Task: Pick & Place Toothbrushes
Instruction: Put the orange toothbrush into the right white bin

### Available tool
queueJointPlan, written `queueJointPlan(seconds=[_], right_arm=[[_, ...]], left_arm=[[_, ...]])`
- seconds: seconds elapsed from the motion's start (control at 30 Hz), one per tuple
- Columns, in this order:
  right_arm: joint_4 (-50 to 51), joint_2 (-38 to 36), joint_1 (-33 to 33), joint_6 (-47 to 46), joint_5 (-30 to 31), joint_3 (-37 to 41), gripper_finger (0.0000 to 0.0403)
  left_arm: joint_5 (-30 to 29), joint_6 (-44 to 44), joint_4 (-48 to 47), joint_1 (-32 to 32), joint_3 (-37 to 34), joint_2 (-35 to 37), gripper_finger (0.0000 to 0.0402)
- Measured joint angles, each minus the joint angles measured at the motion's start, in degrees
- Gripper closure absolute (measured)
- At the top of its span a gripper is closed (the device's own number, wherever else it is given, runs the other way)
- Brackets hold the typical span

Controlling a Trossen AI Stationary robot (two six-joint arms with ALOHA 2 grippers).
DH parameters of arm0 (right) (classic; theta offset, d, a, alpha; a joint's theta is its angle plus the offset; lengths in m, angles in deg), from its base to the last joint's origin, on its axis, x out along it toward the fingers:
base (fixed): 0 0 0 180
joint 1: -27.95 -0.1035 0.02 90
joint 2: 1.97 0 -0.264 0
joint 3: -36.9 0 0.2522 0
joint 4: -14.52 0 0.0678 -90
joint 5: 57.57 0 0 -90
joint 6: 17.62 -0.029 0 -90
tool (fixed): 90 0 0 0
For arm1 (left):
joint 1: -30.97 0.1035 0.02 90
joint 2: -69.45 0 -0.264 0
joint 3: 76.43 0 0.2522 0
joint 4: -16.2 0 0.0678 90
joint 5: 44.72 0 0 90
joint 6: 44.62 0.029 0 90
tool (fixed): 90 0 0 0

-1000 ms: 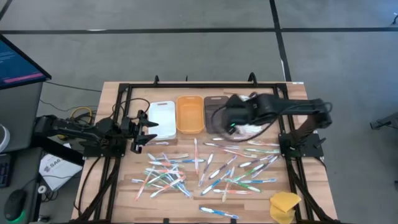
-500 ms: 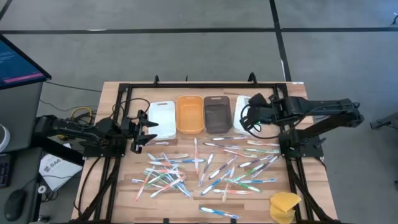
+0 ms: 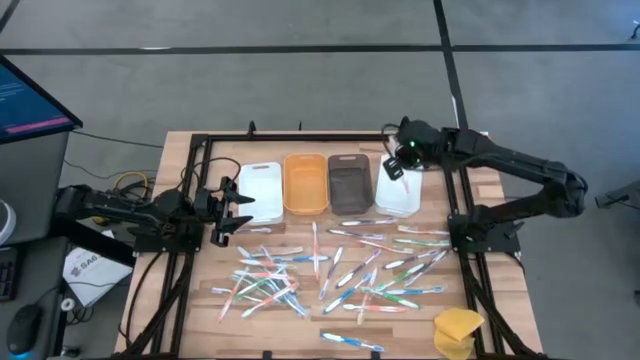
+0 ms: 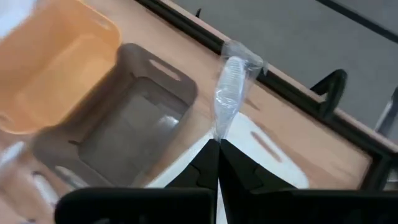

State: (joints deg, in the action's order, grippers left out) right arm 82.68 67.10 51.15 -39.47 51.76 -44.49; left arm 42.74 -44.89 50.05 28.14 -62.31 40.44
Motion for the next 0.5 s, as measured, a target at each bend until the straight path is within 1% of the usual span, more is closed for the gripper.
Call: queueJointPlan(seconds=[0.07,0.23,0.5], right_arm=[[-1.32,0.50,1.64,0.91,-0.69,1.52,0.0403],[-5.58,1.75,4.79,1.48,-6.45,6.12,0.0403],[-5.04,3.37,3.51,-1.88,-9.05,10.44,0.0403]], left_arm=[[0.00,0.00,-0.02,0.00,0.00,-0.25,0.0188],[0.00,0.00,-0.07,0.00,0.00,-1.86,0.0188],[0.00,-0.16,-0.02,0.00,-0.01,-4.17,0.0188]])
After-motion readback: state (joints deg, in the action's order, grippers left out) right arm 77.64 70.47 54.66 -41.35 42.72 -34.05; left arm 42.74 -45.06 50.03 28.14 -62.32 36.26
